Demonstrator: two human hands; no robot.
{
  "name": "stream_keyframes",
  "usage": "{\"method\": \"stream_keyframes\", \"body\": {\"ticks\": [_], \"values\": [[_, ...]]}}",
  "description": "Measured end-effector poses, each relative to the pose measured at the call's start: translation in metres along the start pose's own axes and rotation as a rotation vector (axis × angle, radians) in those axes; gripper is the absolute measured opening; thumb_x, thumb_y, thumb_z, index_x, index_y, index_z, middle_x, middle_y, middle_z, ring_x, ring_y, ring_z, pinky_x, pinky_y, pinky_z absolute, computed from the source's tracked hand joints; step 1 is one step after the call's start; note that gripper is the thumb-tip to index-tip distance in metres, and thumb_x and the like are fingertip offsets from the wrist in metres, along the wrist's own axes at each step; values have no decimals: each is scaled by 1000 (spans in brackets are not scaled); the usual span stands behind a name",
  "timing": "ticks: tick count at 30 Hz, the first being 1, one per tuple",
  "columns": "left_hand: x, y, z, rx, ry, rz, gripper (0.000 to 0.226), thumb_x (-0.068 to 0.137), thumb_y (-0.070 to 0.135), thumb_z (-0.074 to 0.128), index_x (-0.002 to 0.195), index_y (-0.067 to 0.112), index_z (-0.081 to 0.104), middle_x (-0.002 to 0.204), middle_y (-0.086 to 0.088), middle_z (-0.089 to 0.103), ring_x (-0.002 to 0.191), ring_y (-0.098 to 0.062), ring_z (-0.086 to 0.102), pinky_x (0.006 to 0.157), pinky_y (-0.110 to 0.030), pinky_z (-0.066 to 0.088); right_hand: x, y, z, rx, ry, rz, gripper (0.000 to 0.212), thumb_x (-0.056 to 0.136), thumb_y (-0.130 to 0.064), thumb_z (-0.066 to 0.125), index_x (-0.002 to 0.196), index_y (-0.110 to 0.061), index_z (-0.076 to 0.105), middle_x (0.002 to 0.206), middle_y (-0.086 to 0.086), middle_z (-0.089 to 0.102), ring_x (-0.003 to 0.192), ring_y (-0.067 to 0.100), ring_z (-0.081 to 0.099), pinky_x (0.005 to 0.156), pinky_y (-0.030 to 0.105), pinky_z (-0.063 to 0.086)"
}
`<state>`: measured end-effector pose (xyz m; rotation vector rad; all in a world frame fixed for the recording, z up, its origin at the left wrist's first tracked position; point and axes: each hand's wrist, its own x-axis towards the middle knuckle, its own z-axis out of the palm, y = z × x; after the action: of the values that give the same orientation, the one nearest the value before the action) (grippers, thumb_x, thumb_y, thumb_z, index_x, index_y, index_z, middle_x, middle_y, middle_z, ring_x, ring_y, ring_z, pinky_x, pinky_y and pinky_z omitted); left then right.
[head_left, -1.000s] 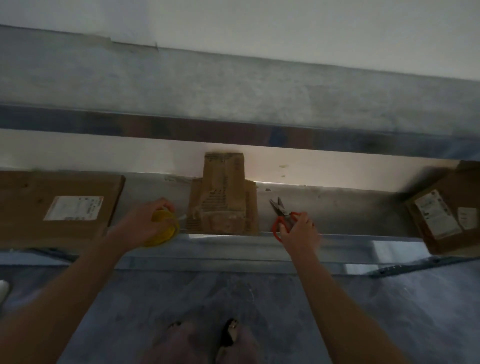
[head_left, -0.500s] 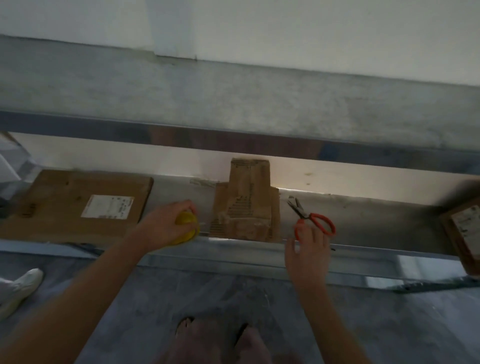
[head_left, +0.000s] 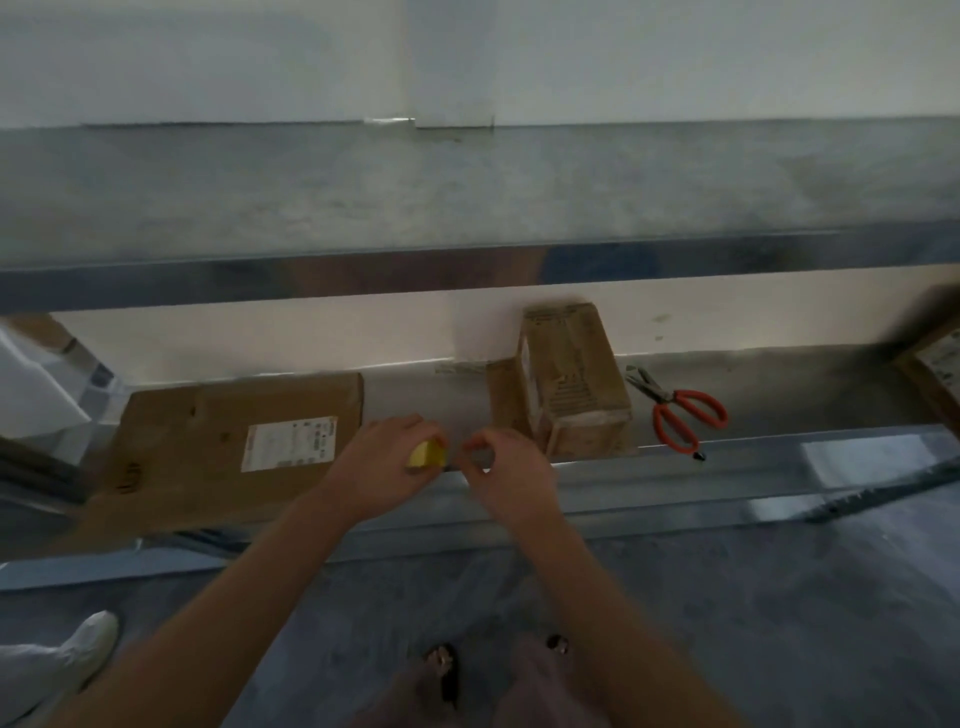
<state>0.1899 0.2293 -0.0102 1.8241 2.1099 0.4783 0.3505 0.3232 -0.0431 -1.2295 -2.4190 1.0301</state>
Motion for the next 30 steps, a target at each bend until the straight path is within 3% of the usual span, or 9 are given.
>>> {"method": "stream_keyframes", "body": {"ticks": [4,7,9,13,17,22,26,30], "values": [[-2,-16,6,-55,2,-19,32,87,40,65,115,25,61,107,5,62,98,-16,59,83,-36,48,2,-10,12,11,8,33,8,87,-32,65,87,-24,66,86,-5,69,84,18,64,71,29,48],[0,-26,8,-282,-117,-119,46,96,40,51,140,26,46,132,8,51,117,-6,47,99,-23,36,5,-11,14,-6,8,57,10,92,-30,59,93,-20,63,87,0,69,84,23,64,73,32,49],[3,-34,10,-323,-178,-115,48,99,35,48,146,26,38,137,7,47,119,-5,44,99,-20,32,8,-9,12,13,-6,84,12,96,-27,56,98,-17,62,90,4,69,84,25,64,75,35,51],[15,-51,17,-163,-60,-56,51,88,28,67,135,23,48,116,1,61,103,-15,59,84,-30,48,11,-13,24,78,40,87,7,94,-14,55,92,-10,61,79,6,63,78,29,60,70,38,46],[36,-71,27,-31,4,-66,52,81,25,71,128,21,51,105,-2,65,93,-23,63,69,-30,45,13,-12,53,180,120,185,9,95,-14,56,87,-13,59,76,9,64,71,26,58,66,35,43],[55,-91,41,57,-116,-115,64,80,35,70,138,30,42,122,0,61,109,-25,59,78,-38,52,27,0,90,367,146,448,25,90,-9,59,73,-26,55,75,-3,67,75,17,62,64,19,37],[55,-105,58,164,-214,-81,66,80,42,69,138,27,41,122,-3,57,110,-27,57,79,-42,52,41,17,107,235,54,590,8,90,-19,60,88,-17,67,92,7,72,92,26,66,72,27,43],[50,-114,67,46,-139,-39,65,77,31,75,135,21,48,115,-6,54,106,-29,53,89,-43,46,51,20,115,28,82,583,24,92,-40,56,95,-17,62,95,7,71,93,29,66,70,31,44]]}}
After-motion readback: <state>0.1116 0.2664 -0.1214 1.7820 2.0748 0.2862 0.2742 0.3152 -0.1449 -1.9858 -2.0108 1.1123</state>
